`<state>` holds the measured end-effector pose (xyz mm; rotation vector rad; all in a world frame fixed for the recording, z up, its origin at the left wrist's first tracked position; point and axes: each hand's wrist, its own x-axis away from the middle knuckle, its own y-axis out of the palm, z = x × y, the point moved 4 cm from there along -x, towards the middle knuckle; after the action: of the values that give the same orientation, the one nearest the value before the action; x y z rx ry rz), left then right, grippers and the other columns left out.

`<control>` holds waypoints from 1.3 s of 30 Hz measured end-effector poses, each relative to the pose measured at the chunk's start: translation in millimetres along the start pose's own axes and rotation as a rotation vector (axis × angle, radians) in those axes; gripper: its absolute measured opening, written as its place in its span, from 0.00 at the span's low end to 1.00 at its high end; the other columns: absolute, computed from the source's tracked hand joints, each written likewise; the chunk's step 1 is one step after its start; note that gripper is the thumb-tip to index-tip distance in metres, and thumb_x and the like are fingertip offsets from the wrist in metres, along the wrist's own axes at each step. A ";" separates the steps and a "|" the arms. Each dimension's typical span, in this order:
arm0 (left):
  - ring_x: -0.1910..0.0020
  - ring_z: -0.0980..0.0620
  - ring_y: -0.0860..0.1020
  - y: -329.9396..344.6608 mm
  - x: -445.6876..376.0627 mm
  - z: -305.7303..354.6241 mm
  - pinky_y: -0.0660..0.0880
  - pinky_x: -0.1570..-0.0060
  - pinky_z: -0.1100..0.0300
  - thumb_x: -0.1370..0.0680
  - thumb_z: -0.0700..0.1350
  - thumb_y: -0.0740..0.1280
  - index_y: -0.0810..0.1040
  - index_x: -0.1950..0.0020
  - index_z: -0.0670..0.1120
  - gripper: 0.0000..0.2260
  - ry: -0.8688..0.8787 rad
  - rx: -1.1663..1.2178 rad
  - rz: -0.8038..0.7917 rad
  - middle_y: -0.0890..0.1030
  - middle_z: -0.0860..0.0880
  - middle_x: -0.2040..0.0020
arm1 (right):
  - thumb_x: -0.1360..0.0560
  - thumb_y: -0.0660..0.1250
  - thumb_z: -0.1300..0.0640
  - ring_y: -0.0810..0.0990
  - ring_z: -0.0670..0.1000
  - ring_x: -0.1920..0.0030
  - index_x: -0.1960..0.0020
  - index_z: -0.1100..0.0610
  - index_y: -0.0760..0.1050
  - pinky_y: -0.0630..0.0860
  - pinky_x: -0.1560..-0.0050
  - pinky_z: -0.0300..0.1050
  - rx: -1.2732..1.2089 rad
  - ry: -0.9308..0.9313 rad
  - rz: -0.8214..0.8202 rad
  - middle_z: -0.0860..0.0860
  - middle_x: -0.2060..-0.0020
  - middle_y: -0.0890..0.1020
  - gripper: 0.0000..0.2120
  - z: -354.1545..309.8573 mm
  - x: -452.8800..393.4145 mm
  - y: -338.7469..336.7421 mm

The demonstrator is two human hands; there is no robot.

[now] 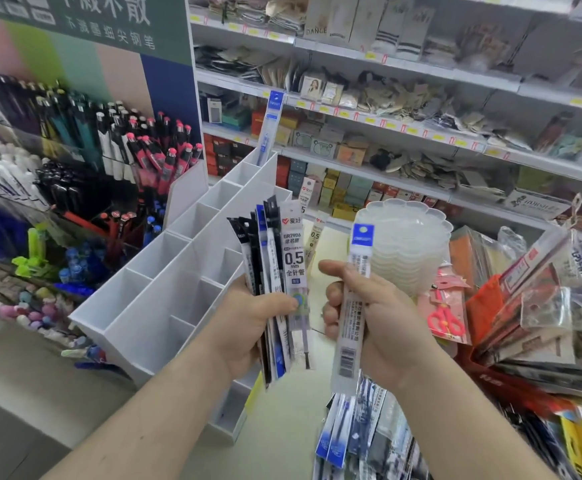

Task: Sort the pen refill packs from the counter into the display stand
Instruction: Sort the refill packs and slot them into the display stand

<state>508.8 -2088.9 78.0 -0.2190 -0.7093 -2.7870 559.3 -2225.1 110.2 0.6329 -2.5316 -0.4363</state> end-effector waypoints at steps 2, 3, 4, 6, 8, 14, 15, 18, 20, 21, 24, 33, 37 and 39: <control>0.61 0.44 0.84 -2.2 -0.2 3.7 0.80 0.65 0.54 0.39 0.35 0.68 0.80 0.47 0.37 0.20 0.029 -0.087 0.059 0.85 0.41 0.58 | 0.18 0.60 0.58 0.68 0.48 0.73 0.46 0.59 0.79 0.63 0.74 0.40 0.117 -0.058 0.065 0.51 0.69 0.72 0.09 -4.5 -3.2 -5.9; 0.60 0.44 0.85 -2.2 0.1 5.7 0.81 0.64 0.54 0.39 0.35 0.69 0.80 0.47 0.39 0.20 0.037 -0.131 0.079 0.86 0.41 0.57 | 0.18 0.62 0.59 0.66 0.48 0.74 0.47 0.59 0.80 0.60 0.74 0.39 0.177 -0.082 0.085 0.51 0.69 0.72 0.08 -6.2 -5.3 -6.6; 0.59 0.43 0.85 -2.7 0.1 7.2 0.81 0.62 0.53 0.39 0.35 0.70 0.81 0.47 0.40 0.20 0.043 -0.174 0.100 0.86 0.41 0.56 | 0.19 0.63 0.60 0.64 0.47 0.74 0.48 0.59 0.80 0.59 0.74 0.39 0.228 -0.102 0.092 0.50 0.70 0.71 0.07 -7.7 -6.8 -5.3; 0.55 0.41 0.85 -3.3 -0.8 9.6 0.81 0.59 0.52 0.39 0.36 0.71 0.81 0.46 0.41 0.22 0.047 -0.232 0.121 0.86 0.41 0.53 | 0.20 0.66 0.61 0.62 0.47 0.75 0.50 0.58 0.80 0.58 0.75 0.38 0.289 -0.125 0.079 0.49 0.72 0.70 0.04 -9.2 -10.0 1.0; 0.55 0.42 0.85 -3.1 -2.7 12.1 0.81 0.59 0.53 0.39 0.36 0.71 0.81 0.45 0.41 0.22 0.040 -0.245 0.113 0.86 0.42 0.53 | 0.21 0.67 0.61 0.62 0.46 0.76 0.52 0.58 0.78 0.59 0.75 0.37 0.331 -0.138 0.058 0.49 0.73 0.70 0.02 -9.4 -14.2 7.6; 0.57 0.46 0.85 -6.2 -5.9 27.6 0.81 0.58 0.52 0.31 0.27 0.70 0.82 0.47 0.43 0.17 0.052 -0.282 0.134 0.86 0.44 0.55 | 0.21 0.68 0.60 0.63 0.47 0.76 0.56 0.58 0.75 0.61 0.75 0.38 0.434 -0.158 0.009 0.49 0.74 0.73 0.05 -10.4 -31.0 19.0; 0.56 0.46 0.85 -7.4 -6.5 29.2 0.81 0.56 0.52 0.30 0.26 0.69 0.82 0.47 0.44 0.17 0.049 -0.282 0.131 0.87 0.44 0.55 | 0.21 0.68 0.61 0.63 0.47 0.75 0.57 0.58 0.75 0.61 0.75 0.38 0.442 -0.163 0.001 0.50 0.73 0.74 0.06 -10.5 -33.4 20.5; 0.57 0.47 0.85 -11.9 -8.6 31.0 0.81 0.58 0.54 0.33 0.30 0.73 0.82 0.48 0.44 0.17 0.041 -0.262 0.131 0.86 0.46 0.56 | 0.21 0.67 0.62 0.63 0.47 0.75 0.59 0.59 0.75 0.59 0.75 0.38 0.408 -0.147 -0.014 0.52 0.71 0.74 0.08 -8.0 -40.8 21.5; 0.62 0.50 0.83 -17.6 -11.0 33.3 0.78 0.62 0.58 0.34 0.30 0.73 0.83 0.57 0.47 0.13 0.039 -0.228 0.172 0.86 0.47 0.59 | 0.21 0.66 0.64 0.62 0.46 0.77 0.59 0.59 0.74 0.58 0.77 0.37 0.317 -0.128 0.042 0.50 0.74 0.74 0.08 -7.4 -50.5 14.2; 0.63 0.50 0.82 -19.7 -12.4 35.5 0.76 0.62 0.59 0.35 0.31 0.74 0.83 0.61 0.48 0.12 0.041 -0.219 0.189 0.85 0.48 0.60 | 0.21 0.66 0.64 0.62 0.45 0.79 0.58 0.58 0.73 0.57 0.78 0.36 0.254 -0.131 0.108 0.50 0.74 0.74 0.08 -8.9 -57.5 6.8; 0.62 0.49 0.80 -25.3 -16.9 42.1 0.75 0.58 0.54 0.39 0.35 0.73 0.84 0.66 0.53 0.12 0.040 -0.200 0.224 0.83 0.47 0.59 | 0.21 0.66 0.63 0.64 0.43 0.79 0.57 0.56 0.73 0.57 0.80 0.34 0.131 -0.169 0.341 0.50 0.71 0.76 0.08 -20.5 -78.9 -20.3; 0.67 0.50 0.77 -34.5 -22.9 44.4 0.76 0.64 0.57 0.39 0.33 0.71 0.83 0.67 0.52 0.13 0.035 -0.138 0.209 0.81 0.48 0.64 | 0.20 0.67 0.60 0.65 0.45 0.76 0.56 0.56 0.75 0.62 0.73 0.39 0.166 -0.223 0.557 0.53 0.64 0.79 0.05 -32.0 -122.3 -36.9; 0.66 0.49 0.76 -33.0 -25.4 45.3 0.75 0.64 0.57 0.38 0.32 0.71 0.82 0.65 0.49 0.12 0.036 -0.126 0.212 0.81 0.48 0.64 | 0.22 0.69 0.56 0.75 0.47 0.65 0.59 0.50 0.77 0.74 0.60 0.44 0.283 -0.365 0.646 0.50 0.60 0.82 0.07 -44.3 -157.8 -20.4; 0.67 0.50 0.76 -32.9 -25.0 45.6 0.75 0.64 0.57 0.39 0.33 0.70 0.82 0.66 0.49 0.11 0.035 -0.126 0.214 0.81 0.49 0.64 | 0.22 0.69 0.55 0.76 0.47 0.63 0.61 0.49 0.76 0.75 0.56 0.45 0.378 -0.406 0.638 0.47 0.63 0.80 0.09 -46.2 -175.8 -9.6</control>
<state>527.1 -2033.6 97.8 -0.2536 -0.4723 -2.6252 722.9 -2152.2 77.6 -0.1898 -3.0355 0.1659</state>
